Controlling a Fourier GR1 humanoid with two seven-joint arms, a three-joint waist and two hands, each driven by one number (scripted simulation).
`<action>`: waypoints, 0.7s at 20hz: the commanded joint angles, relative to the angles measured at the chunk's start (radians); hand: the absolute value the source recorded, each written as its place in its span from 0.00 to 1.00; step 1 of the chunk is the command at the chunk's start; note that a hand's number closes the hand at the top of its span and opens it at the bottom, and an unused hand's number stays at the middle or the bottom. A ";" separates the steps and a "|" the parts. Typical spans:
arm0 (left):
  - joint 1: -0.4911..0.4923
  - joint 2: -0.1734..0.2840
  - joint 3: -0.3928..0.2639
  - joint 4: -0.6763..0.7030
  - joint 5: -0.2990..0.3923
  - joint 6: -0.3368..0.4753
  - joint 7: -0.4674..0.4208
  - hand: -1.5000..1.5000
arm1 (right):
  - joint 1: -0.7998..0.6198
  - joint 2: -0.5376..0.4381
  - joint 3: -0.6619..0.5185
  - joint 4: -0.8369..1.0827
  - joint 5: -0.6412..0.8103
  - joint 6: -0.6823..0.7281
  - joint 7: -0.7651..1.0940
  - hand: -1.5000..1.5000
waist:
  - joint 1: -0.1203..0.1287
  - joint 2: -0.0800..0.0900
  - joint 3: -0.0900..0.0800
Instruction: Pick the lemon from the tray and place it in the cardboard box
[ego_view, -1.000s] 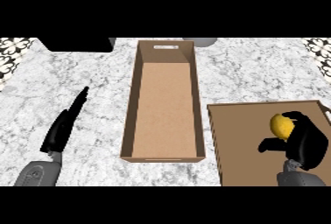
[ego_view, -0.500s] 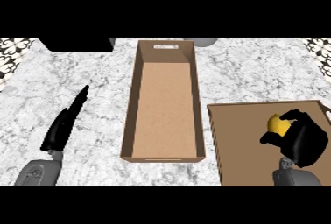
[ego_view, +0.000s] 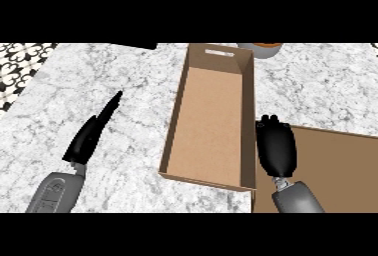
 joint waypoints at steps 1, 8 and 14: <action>-0.011 -0.014 -0.023 0.009 -0.006 -0.011 0.001 0.50 | -0.085 0.125 0.200 0.003 -0.098 0.125 0.049 1.00 | 0.050 0.015 0.043; -0.032 -0.027 -0.010 0.042 -0.005 0.004 0.018 0.50 | -0.288 0.128 0.364 -0.162 -0.155 0.313 0.359 1.00 | 0.006 -0.005 0.039; -0.024 -0.004 0.013 0.052 -0.007 0.010 0.014 0.50 | -0.490 0.130 0.433 -0.231 -0.264 0.497 0.671 1.00 | -0.027 -0.012 0.040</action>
